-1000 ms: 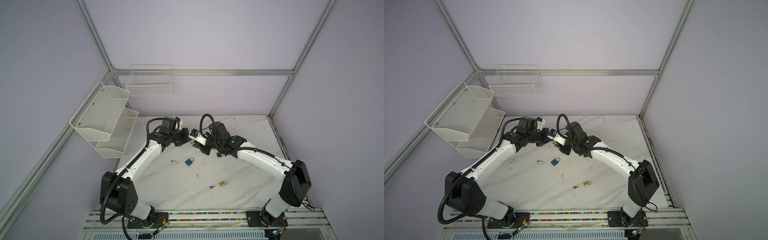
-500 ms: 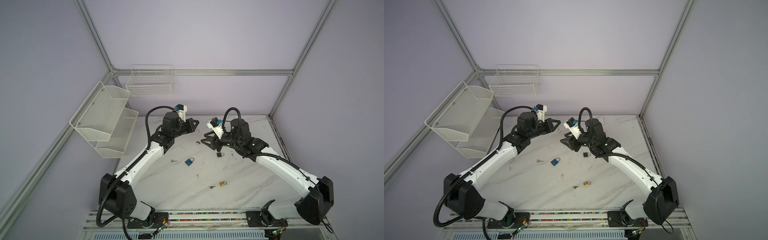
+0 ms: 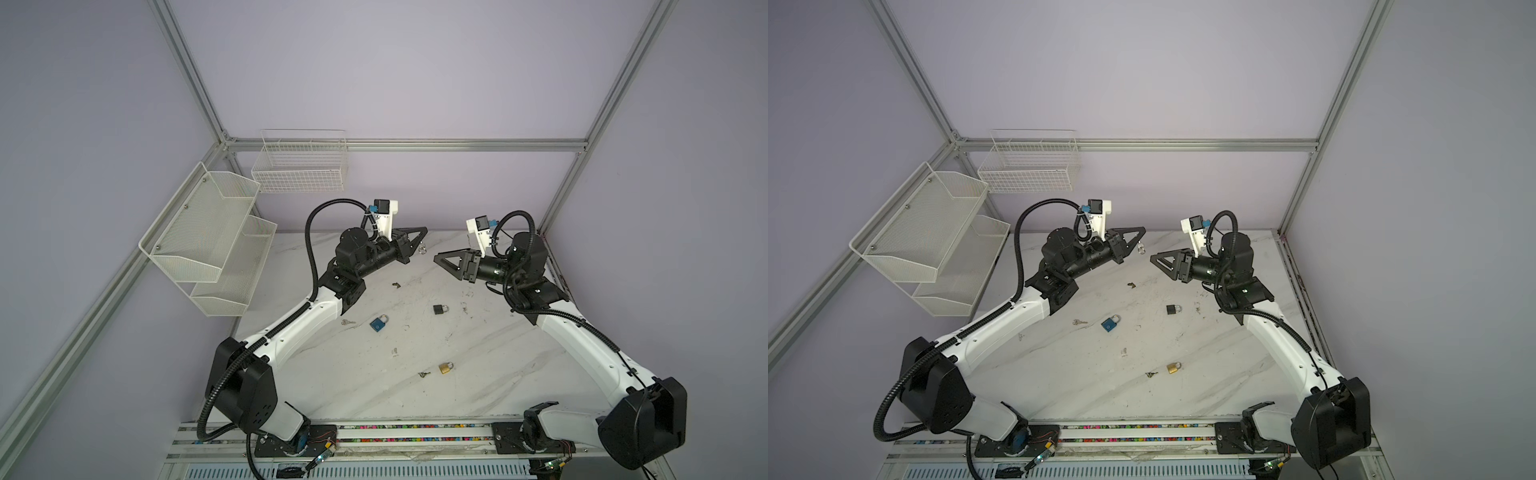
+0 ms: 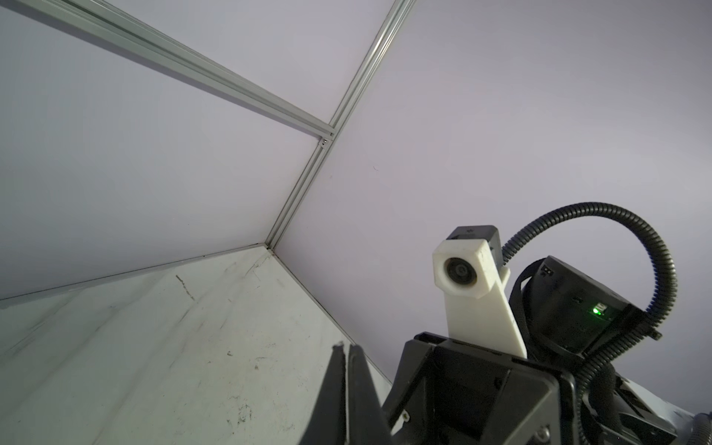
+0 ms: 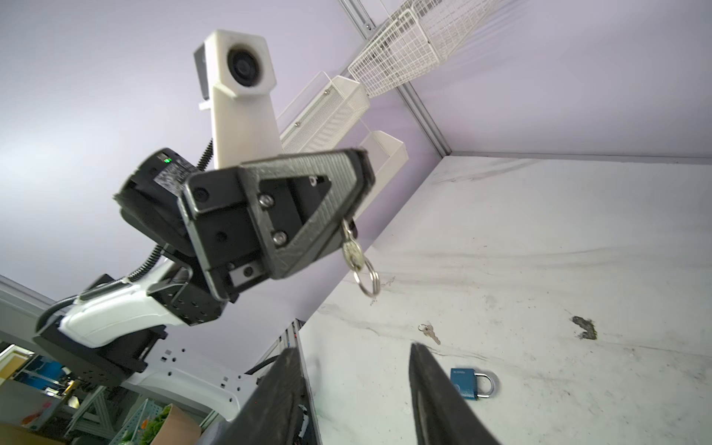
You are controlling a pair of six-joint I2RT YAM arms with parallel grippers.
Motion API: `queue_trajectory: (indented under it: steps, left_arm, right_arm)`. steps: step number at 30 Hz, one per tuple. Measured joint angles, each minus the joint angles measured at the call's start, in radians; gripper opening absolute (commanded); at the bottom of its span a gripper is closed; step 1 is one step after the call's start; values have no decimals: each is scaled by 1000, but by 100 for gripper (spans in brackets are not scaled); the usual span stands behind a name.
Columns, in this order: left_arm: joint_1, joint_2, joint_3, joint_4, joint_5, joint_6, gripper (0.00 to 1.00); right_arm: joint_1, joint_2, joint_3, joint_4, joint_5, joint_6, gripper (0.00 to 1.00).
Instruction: Unlock with the key
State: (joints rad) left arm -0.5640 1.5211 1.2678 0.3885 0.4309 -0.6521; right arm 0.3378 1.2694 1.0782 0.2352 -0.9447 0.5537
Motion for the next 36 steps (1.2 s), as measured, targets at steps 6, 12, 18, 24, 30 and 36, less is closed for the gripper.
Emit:
queue_trajectory:
  steps: [6,12,18,24,30,36]
  left_arm:
    - [-30,25,0,27,22,1,0]
    - [-39,26,0,47,30,2,0]
    - [-40,26,0,60,30,2,0]
    - [-43,26,0,68,30,0,0]
    - [-50,26,0,68,31,0,0]
    - [-53,26,0,68,31,0,0]
  right_arm:
    - [-16,2,-2,133,-39,93,50]
    - [-18,25,-11,197,-56,138,49]
    - [-19,40,-29,227,-68,164,47]
    - [-19,60,-34,278,-77,197,43]
    - [-19,86,-47,339,-94,236,37]
    - [-19,87,-58,364,-97,248,31]
